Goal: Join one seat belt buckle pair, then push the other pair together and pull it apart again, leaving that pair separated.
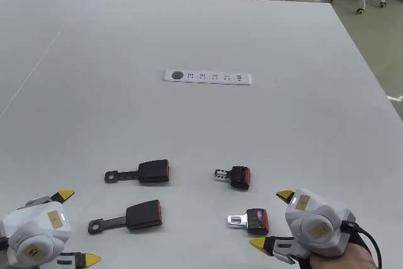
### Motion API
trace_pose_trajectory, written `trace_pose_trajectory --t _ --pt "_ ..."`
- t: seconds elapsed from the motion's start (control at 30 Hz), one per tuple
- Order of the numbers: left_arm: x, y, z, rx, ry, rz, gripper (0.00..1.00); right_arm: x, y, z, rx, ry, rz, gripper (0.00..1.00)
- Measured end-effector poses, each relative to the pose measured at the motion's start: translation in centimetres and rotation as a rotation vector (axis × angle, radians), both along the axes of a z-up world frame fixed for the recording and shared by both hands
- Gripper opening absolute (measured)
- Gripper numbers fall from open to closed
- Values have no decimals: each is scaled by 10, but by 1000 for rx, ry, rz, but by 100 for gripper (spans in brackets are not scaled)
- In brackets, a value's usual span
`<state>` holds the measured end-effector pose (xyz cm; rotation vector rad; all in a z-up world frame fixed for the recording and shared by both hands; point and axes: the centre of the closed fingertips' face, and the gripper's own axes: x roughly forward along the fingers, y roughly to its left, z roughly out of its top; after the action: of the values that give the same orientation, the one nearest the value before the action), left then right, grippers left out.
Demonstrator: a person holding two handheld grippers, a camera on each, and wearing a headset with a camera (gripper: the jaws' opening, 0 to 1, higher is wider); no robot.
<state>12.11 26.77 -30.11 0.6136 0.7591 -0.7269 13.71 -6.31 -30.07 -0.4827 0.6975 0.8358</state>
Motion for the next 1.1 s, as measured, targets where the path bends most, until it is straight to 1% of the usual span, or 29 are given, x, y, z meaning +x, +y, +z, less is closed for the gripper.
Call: trace_pose_trajectory --t 0.03,0.1,0.13,0.43,0.6,0.9,1.0,1.07,1.1 --pt "-1 1 0 -7 5 11 100 0 -1 0 -4 -3 -6 94" --pt "-2 3 0 -3 6 21 100 0 -1 0 -3 -11 -16 99" --pt "-2 3 1 -3 6 23 100 0 -1 0 -2 -11 -18 100" --pt "-8 5 4 -17 5 45 100 -2 4 4 6 -12 -26 99" --pt "-9 9 5 -22 5 63 100 -4 9 5 7 -16 -21 98" --pt "-11 13 7 -15 -1 69 100 -4 11 6 1 -21 -16 97" --pt "-12 14 7 -15 -2 73 100 -5 12 7 -3 -21 -16 95" --pt "-12 14 8 -13 -3 74 100 -5 10 6 -24 -27 -4 92" --pt "-12 14 8 -13 -3 74 100 -6 10 6 -26 -25 -2 90"
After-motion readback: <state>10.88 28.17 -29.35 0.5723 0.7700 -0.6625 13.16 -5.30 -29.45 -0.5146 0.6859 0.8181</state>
